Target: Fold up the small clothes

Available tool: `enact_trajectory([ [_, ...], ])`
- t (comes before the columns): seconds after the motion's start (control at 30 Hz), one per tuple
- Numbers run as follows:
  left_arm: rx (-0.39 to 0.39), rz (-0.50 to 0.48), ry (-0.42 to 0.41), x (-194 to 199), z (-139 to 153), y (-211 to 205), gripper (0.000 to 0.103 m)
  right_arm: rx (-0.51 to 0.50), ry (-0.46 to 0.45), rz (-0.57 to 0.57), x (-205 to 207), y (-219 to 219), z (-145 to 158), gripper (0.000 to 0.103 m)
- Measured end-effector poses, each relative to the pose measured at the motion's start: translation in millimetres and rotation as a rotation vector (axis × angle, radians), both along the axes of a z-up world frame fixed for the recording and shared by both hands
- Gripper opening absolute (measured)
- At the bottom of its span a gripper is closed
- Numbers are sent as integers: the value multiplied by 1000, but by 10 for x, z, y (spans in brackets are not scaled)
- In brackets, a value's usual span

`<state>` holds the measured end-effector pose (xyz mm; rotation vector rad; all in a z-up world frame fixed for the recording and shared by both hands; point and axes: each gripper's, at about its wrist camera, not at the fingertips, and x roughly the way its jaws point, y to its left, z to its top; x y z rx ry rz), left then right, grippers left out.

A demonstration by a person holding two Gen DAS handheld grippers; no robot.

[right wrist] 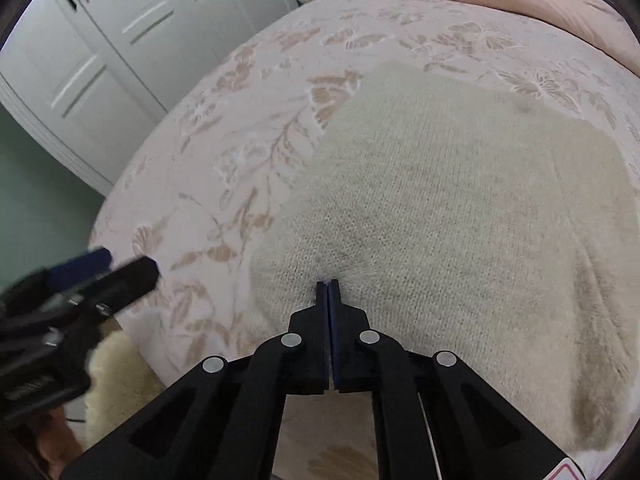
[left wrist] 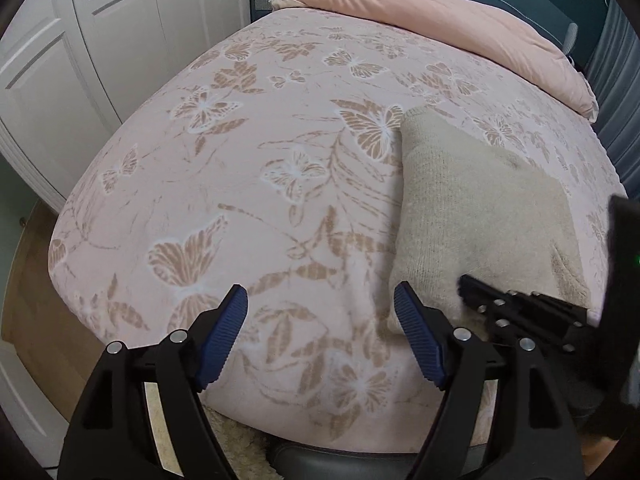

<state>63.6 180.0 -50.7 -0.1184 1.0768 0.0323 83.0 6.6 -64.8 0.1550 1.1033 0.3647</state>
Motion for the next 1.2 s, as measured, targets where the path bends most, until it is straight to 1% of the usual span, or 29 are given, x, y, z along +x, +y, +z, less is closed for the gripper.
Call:
enact_trajectory([
  [0.03, -9, 3, -1, -3, -2, 6, 75, 26, 0, -12, -15, -46, 21, 5],
  [0.07, -17, 5, -1, -3, -8, 7, 75, 40, 29, -14, 2, -73, -52, 5],
  [0.13, -29, 5, 3, 15, -22, -29, 75, 16, 138, 27, 52, -10, -363, 5],
  [0.17, -32, 3, 5, 19, -24, -72, 75, 25, 131, 23, 37, -19, -385, 4],
  [0.23, -38, -14, 5, 31, 5, -149, 75, 72, 67, -36, -57, -176, -125, 3],
  [0.27, -38, -24, -4, 27, 35, -186, 76, 82, 14, -78, -124, -320, 45, 5],
  [0.3, -36, -29, -13, 18, 58, -217, 81, 69, -37, -124, -193, -485, 189, 12],
  [0.33, -37, -37, -23, 8, 75, -251, 83, 43, -78, -172, -263, -677, 304, 19],
  [0.37, -40, -47, -29, -1, 84, -289, 83, 15, -107, -228, -330, -887, 378, 38],
  [0.4, -45, -57, -31, -4, 77, -330, 84, -11, -115, -286, -391, -1104, 398, 50],
  [0.47, -42, -75, -18, 16, 20, -441, 84, -47, -56, -379, -427, -1459, 269, 52],
  [0.53, -42, -87, 3, 42, -55, -560, 84, -23, 44, -436, -392, -1676, 17, 56],
  [0.57, -44, -94, 7, 52, -92, -622, 84, 22, 63, -431, -353, -1714, -88, 57],
  [0.6, -34, -97, 13, 61, -132, -681, 84, 45, 67, -417, -298, -1715, -155, 55],
  [0.63, -16, -101, 24, 77, -182, -737, 84, 41, 63, -399, -238, -1680, -168, 48],
  [0.67, 5, -106, 37, 92, -238, -784, 84, 41, 51, -385, -177, -1639, -106, 27],
  [0.7, 25, -105, 51, 100, -289, -814, 84, 73, 8, -372, -168, -1608, 27, 25],
  [0.77, 45, -93, 63, 114, -369, -823, 84, 189, -93, -345, -173, -1580, 383, 22],
  [0.8, 46, -88, 71, 119, -397, -816, 84, 214, -129, -335, -190, -1593, 519, 22],
  [0.83, 43, -84, 71, 122, -418, -807, 84, 222, -150, -321, -202, -1602, 564, 22],
  [0.87, 43, -80, 66, 117, -436, -794, 86, 203, -143, -315, -202, -1613, 491, 22],
  [0.9, 48, -81, 66, 121, -455, -793, 86, 137, -96, -318, -172, -1634, 276, 23],
  [0.93, 62, -84, 75, 135, -485, -804, 86, 57, -7, -320, -118, -1668, -31, 23],
  [0.97, 69, -88, 82, 149, -515, -814, 86, 10, 85, -343, -97, -1737, -326, 23],
  [1.0, 59, -96, 90, 158, -544, -826, 88, 70, 91, -378, -152, -1838, -427, 28],
  [1.03, 43, -103, 100, 164, -568, -838, 88, 127, 73, -410, -207, -1902, -370, 28],
  [1.07, 50, -100, 100, 164, -572, -846, 88, 151, 54, -430, -240, -1933, -269, 31],
  [1.17, 72, -108, 86, 135, -522, -861, 89, 84, -64, -481, -349, -1894, 162, 35],
  [1.2, 62, -102, 80, 121, -482, -852, 87, 74, -108, -460, -365, -1834, 312, 35],
])
